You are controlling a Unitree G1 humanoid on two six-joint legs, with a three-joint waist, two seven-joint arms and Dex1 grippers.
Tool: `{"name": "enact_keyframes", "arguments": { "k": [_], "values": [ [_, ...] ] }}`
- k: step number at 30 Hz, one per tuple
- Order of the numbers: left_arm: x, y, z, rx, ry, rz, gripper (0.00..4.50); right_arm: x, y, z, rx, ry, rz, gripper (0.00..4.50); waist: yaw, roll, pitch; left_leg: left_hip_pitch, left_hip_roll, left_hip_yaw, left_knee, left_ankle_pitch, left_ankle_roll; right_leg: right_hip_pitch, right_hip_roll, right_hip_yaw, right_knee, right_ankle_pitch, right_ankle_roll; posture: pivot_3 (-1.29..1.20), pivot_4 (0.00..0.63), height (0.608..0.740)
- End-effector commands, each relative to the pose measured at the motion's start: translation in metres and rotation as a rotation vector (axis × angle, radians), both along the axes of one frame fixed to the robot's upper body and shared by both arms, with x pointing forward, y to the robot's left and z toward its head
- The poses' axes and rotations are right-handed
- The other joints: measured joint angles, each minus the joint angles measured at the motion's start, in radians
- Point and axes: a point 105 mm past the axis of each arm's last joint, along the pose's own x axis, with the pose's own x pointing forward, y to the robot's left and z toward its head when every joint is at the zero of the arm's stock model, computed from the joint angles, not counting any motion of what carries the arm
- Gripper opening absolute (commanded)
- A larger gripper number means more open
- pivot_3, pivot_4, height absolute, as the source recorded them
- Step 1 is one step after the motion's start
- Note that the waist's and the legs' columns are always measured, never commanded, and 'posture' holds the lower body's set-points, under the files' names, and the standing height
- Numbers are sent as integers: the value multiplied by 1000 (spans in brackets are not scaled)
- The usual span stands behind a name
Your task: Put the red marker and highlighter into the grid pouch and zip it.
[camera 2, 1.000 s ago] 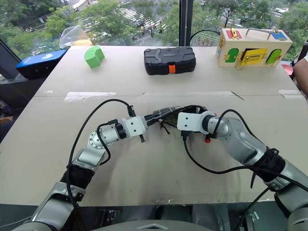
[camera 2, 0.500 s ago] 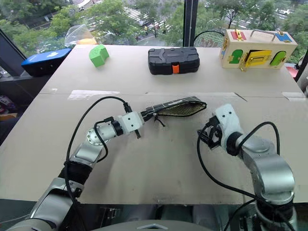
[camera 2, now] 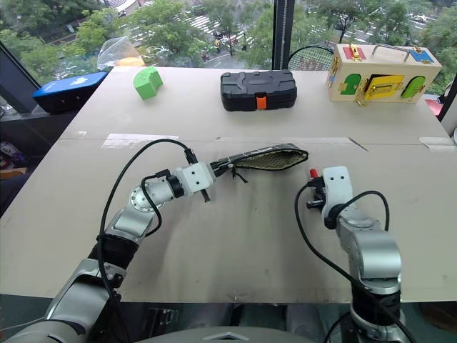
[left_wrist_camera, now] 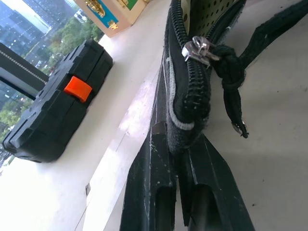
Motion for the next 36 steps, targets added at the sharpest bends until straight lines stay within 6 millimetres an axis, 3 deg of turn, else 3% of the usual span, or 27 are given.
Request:
{"name": "enact_keyframes", "arguments": {
  "k": [1, 4, 7, 15, 22, 24, 27, 28, 33, 36],
  "values": [
    [1, -2, 12, -26, -54, -6, 0, -19, 10, 39, 53, -68, 248, 219, -1, 1, 0, 0, 0, 0, 0, 0, 0, 0, 0, 0, 0, 0, 0, 0, 150, 740],
    [0, -4, 12, -18, -56, -17, 0, -29, 17, 67, 56, -75, 437, 219, -8, 1, 1, 0, 1, -1, -1, 0, 0, 1, 1, -2, -1, 0, 0, 0, 150, 740],
    [-2, -6, 10, -6, -59, -39, 0, -25, 26, 80, 10, -55, 553, 219, -17, 1, 1, 3, 2, -1, -1, -1, 2, 4, 1, -2, -1, 0, 0, 0, 150, 740],
    [-14, -27, 11, -4, -92, -126, 0, 14, 38, 67, -203, 46, 733, 219, -20, 0, 1, 2, 1, -3, 0, 0, 1, 4, 0, -5, -2, 0, 0, 0, 150, 740],
    [-27, -38, 7, 9, -105, -180, 0, 46, 66, 78, -310, -24, 863, 219, -25, 1, 1, 0, 2, -3, -1, 0, 0, 3, -1, -5, -2, 0, 0, 0, 150, 740],
    [-27, -38, 7, 8, -102, -173, 0, 47, 73, 78, -289, -19, 911, 1273, -24, 1, 1, 0, 2, -4, -1, 0, 0, 3, -1, -5, -2, 0, 0, 0, 150, 740],
    [-22, -34, 8, -14, -86, -131, 0, 52, 66, 86, -259, -47, 880, 2213, -15, 1, 1, -1, 2, -5, -1, 0, 0, 3, -1, -6, -3, 0, 0, 0, 150, 740],
    [-20, -31, 9, -24, -78, -109, 0, 50, 62, 92, -227, -60, 863, 2736, -14, 1, 1, -1, 2, -5, 0, 0, 0, 2, -2, -6, -3, 0, 0, 0, 150, 740],
    [-10, -16, 7, -31, -48, -16, 0, 18, 36, 117, -82, -128, 826, 2736, 7, 0, 1, -5, 1, -7, 0, 0, 0, -1, -3, -7, -2, 0, 0, 0, 150, 740],
    [-4, -8, 6, -22, -44, 36, 0, 4, 16, 121, 7, -169, 696, 2736, 6, -1, 0, -6, 1, -8, 0, 0, 0, -1, -3, -8, -3, 0, 0, 0, 150, 740]
  ]
}}
